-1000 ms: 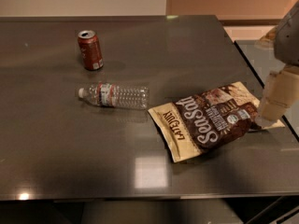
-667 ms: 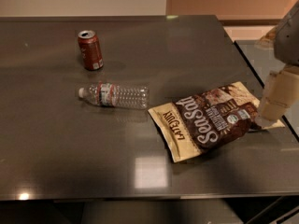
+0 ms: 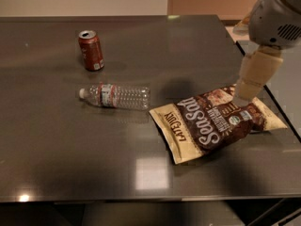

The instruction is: Place water bottle upright

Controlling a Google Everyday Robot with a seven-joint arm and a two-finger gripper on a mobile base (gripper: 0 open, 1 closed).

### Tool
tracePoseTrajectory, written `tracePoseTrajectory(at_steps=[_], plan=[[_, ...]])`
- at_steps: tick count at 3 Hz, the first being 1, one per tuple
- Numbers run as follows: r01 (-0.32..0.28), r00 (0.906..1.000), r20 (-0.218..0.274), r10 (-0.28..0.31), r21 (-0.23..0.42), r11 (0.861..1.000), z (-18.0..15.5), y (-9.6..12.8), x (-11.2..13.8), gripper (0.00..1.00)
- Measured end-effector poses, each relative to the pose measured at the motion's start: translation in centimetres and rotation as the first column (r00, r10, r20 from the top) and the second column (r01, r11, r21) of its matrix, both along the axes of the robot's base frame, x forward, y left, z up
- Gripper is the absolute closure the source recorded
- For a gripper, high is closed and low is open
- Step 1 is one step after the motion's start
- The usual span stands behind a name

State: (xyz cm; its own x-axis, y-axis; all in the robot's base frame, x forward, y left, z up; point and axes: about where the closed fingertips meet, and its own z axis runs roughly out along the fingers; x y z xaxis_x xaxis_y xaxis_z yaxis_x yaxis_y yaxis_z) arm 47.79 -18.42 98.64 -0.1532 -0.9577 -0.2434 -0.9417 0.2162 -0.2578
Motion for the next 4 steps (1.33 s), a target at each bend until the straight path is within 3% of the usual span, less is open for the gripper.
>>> tracePoseTrajectory(at_steps=[2, 4], plan=[[-0.101, 0.9944, -0.03, 0.102, 0.026, 0.995, -0.8, 7.9, 3.6, 0.0], [-0.146, 0.9836, -0.107, 0.146, 0.008, 0.989, -3.5, 15.3, 5.1, 0.0]])
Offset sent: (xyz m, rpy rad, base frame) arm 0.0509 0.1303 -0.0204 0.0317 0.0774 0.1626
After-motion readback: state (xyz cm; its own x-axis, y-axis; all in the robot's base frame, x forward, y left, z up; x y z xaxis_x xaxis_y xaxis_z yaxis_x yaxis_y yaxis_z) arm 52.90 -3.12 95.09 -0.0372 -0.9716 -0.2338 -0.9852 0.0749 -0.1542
